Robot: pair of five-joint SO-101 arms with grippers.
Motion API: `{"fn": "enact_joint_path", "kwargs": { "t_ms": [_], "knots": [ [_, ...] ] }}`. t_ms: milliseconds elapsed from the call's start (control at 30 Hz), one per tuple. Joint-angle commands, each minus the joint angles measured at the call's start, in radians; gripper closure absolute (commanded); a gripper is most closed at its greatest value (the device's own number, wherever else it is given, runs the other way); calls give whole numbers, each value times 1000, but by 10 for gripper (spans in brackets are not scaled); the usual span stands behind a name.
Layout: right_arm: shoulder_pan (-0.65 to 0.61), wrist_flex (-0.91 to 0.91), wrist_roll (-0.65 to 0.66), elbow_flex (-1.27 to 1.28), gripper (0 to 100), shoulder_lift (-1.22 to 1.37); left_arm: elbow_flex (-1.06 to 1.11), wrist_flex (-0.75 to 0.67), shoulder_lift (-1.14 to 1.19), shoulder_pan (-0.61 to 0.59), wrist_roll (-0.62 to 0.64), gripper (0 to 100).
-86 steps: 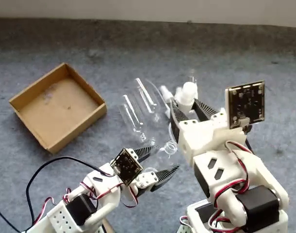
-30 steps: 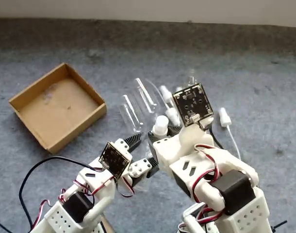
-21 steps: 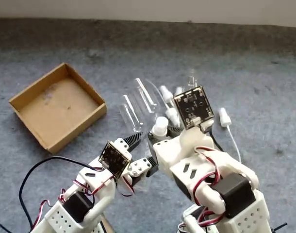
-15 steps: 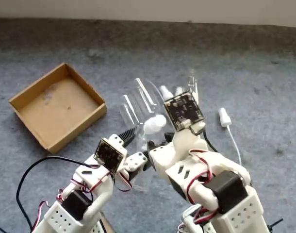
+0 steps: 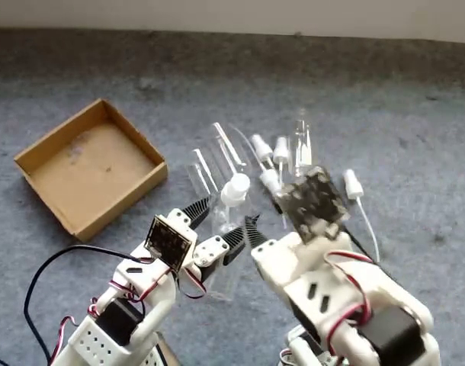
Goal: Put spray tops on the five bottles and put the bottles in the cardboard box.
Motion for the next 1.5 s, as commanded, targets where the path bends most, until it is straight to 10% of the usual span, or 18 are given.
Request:
{"fn": "enact_joint_path", "kwargs": {
  "t_ms": [0,233,667,1133,1467],
  "knots": [
    [153,1,55,-58,846,-54,18,-29,-15,-15,-6,912],
    [355,-10,103,67,849,-110,18,-23,-15,-16,-6,912],
    [360,-302,3,619,849,-266,18,-6,-15,-22,-5,912],
    [360,-588,-46,1058,849,-357,18,-264,-10,-564,-75,912],
    [360,-598,-46,1067,849,-357,-54,-290,-8,-733,-270,912]
  ]
}}
